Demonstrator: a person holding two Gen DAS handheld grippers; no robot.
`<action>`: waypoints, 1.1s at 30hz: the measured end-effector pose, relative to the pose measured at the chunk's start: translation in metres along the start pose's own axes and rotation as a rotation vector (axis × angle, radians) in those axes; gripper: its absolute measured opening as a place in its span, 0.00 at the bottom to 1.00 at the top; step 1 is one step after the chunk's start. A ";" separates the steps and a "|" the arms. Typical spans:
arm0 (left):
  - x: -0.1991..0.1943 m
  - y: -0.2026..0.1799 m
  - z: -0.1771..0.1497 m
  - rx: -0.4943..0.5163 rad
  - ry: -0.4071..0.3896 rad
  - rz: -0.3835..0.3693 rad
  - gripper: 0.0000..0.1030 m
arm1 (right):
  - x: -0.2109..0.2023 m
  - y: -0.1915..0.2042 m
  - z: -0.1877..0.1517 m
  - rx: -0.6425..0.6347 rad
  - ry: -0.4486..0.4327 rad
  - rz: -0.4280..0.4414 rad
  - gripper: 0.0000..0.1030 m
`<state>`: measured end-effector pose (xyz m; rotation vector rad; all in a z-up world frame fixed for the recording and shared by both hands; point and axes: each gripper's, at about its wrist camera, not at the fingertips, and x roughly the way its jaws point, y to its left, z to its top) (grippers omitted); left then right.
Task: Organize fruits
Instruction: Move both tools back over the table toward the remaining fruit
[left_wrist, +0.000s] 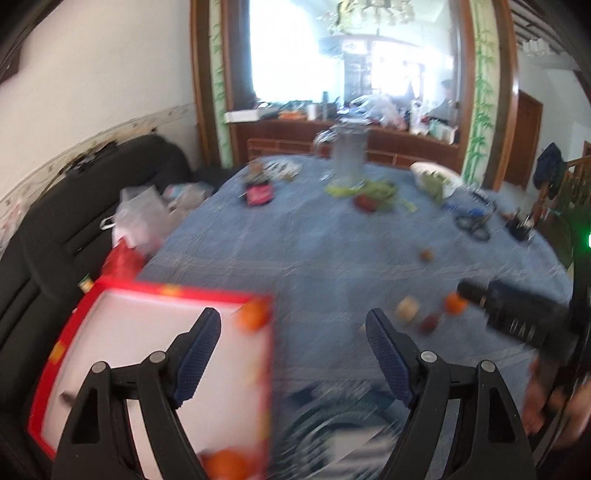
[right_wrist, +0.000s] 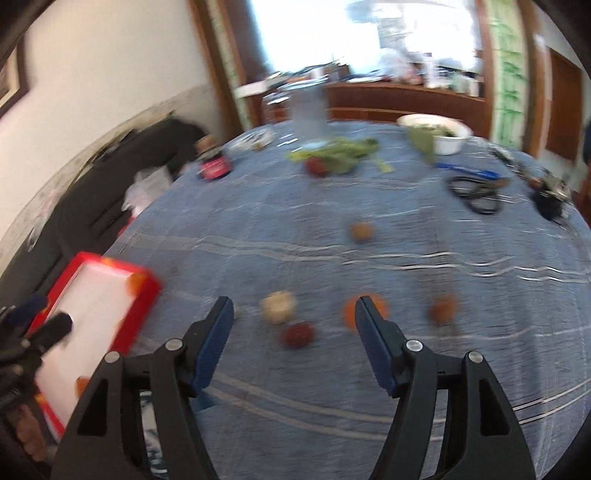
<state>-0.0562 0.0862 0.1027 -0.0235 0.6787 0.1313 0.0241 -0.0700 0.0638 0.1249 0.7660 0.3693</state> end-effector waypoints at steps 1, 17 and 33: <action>0.005 -0.010 0.006 0.000 -0.003 -0.013 0.79 | -0.001 -0.013 0.001 0.036 -0.010 -0.004 0.67; 0.081 -0.086 0.007 0.123 0.054 -0.034 0.80 | -0.018 -0.112 0.016 0.279 -0.026 -0.144 0.67; 0.092 -0.053 0.010 0.148 0.140 -0.056 0.80 | 0.020 -0.064 0.000 0.159 0.073 0.076 0.51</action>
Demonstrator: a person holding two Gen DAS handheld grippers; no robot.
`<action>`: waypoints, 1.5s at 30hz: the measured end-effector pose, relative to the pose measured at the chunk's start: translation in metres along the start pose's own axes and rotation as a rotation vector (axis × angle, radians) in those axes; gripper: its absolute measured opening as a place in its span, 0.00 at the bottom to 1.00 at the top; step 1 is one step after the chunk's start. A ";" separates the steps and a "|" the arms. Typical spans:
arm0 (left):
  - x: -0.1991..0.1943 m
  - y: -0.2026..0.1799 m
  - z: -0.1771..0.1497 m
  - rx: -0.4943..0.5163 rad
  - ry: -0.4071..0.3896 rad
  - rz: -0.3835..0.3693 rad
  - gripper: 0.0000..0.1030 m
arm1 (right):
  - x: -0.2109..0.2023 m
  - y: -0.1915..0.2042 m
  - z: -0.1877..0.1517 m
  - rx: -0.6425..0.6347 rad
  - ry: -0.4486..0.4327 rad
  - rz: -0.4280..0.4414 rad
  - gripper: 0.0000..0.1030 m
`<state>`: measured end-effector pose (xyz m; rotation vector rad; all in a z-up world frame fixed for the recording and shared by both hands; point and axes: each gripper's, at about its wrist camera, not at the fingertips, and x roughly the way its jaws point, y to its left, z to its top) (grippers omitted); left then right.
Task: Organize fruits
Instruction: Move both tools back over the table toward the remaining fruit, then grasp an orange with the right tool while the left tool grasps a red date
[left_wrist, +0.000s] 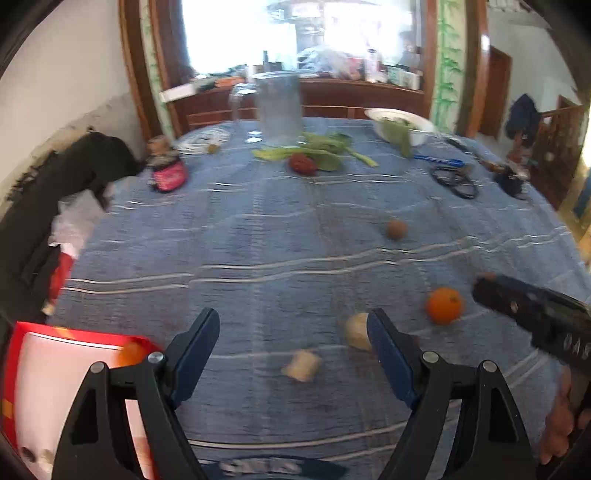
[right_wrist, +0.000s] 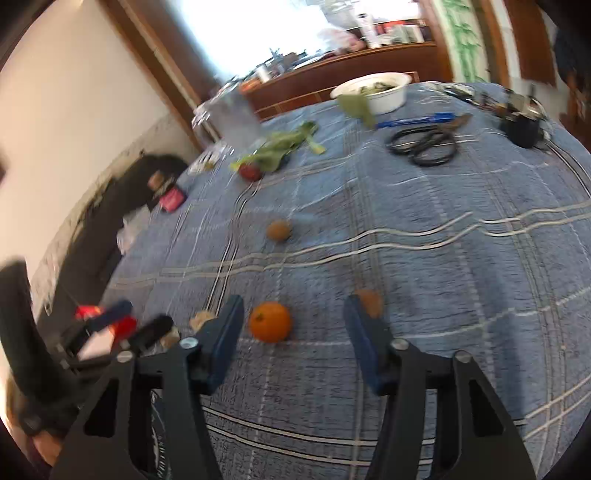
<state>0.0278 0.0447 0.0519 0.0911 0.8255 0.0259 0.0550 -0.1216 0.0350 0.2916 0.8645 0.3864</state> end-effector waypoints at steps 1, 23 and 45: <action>-0.001 0.005 0.000 -0.007 -0.008 0.032 0.79 | 0.004 0.005 -0.002 -0.019 0.008 -0.009 0.49; 0.002 -0.033 -0.015 0.130 0.043 -0.226 0.80 | 0.009 -0.011 0.003 0.019 -0.016 -0.091 0.32; 0.028 -0.054 -0.027 0.162 0.086 -0.281 0.37 | 0.003 -0.021 -0.002 0.078 0.097 -0.115 0.32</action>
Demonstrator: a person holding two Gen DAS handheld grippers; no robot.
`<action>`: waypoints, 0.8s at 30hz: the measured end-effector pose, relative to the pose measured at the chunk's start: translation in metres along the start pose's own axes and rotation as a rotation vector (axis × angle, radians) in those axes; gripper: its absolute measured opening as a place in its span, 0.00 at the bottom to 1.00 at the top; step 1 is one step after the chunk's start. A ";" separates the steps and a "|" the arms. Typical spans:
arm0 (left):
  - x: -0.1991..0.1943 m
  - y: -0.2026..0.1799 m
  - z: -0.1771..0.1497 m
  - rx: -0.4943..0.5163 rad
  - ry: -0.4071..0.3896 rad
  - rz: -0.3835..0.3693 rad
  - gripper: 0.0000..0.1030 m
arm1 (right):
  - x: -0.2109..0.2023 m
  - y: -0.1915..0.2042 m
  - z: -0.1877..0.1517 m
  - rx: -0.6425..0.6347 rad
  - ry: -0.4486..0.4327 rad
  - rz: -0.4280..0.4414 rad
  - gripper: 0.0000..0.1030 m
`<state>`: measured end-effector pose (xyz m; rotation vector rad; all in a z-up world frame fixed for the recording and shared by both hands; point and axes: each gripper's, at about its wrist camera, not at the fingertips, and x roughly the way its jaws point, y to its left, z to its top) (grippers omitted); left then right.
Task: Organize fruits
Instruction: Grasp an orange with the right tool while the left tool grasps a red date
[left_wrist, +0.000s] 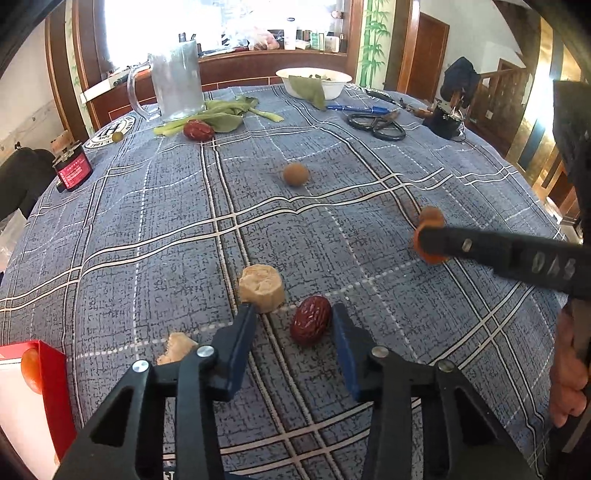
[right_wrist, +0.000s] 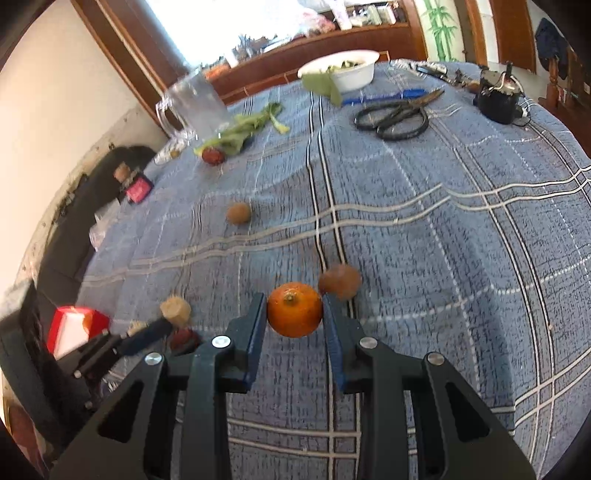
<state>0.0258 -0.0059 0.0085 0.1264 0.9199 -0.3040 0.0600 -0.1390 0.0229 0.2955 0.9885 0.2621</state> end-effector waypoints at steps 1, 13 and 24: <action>-0.001 -0.001 0.000 0.000 -0.001 -0.011 0.37 | 0.003 0.001 -0.001 -0.010 0.018 -0.011 0.32; -0.001 -0.009 0.000 0.027 -0.002 -0.052 0.31 | 0.009 0.009 -0.007 -0.059 0.024 -0.032 0.32; -0.002 -0.010 -0.002 0.040 -0.012 -0.039 0.16 | 0.013 0.027 -0.012 -0.175 0.005 -0.120 0.32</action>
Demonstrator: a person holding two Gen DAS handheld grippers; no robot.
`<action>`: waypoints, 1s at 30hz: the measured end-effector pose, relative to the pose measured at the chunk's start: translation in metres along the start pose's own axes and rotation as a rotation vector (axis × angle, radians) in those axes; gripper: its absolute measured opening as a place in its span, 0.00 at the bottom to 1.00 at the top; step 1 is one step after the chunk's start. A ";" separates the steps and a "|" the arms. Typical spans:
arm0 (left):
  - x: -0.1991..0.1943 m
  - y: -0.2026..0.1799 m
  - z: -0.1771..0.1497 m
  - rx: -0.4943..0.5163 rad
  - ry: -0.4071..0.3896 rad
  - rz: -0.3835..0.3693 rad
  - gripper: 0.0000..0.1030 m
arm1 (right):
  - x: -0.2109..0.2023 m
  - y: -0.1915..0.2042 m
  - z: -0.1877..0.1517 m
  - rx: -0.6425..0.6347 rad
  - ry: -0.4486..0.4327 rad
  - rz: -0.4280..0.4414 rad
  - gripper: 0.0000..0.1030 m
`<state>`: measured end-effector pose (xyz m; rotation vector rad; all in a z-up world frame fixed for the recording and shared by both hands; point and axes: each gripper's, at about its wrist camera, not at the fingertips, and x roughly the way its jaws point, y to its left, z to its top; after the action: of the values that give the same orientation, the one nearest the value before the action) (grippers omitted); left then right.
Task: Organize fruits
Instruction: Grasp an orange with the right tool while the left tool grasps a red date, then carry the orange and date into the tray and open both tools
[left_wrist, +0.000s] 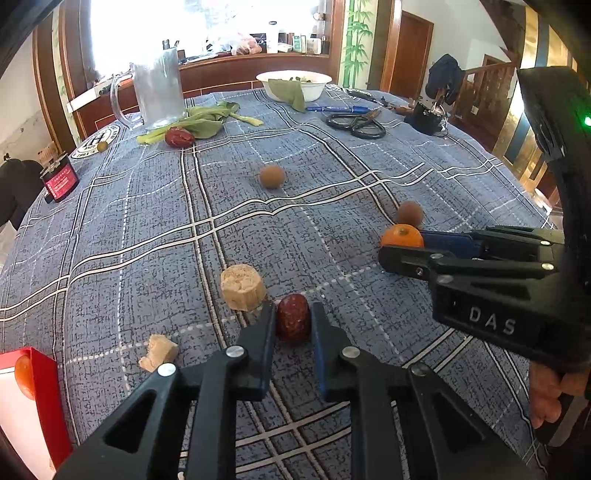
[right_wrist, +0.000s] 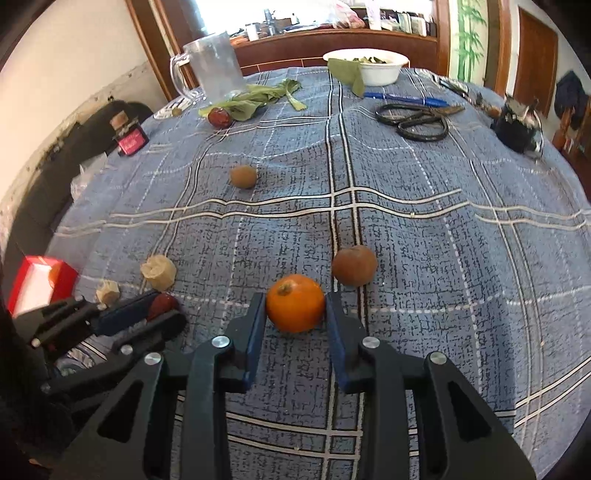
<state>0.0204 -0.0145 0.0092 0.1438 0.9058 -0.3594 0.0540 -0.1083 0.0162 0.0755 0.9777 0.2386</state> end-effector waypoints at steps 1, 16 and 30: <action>0.000 0.001 0.000 -0.005 0.000 -0.002 0.16 | 0.000 0.000 0.000 -0.003 -0.002 -0.003 0.32; -0.010 0.007 0.002 -0.062 -0.050 -0.021 0.16 | -0.018 -0.018 0.006 0.129 -0.097 0.078 0.31; -0.025 0.003 0.008 -0.094 -0.131 -0.007 0.16 | -0.016 -0.005 0.003 0.098 -0.097 0.104 0.32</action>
<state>0.0134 -0.0075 0.0331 0.0303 0.7919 -0.3279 0.0493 -0.1169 0.0300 0.2258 0.8891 0.2798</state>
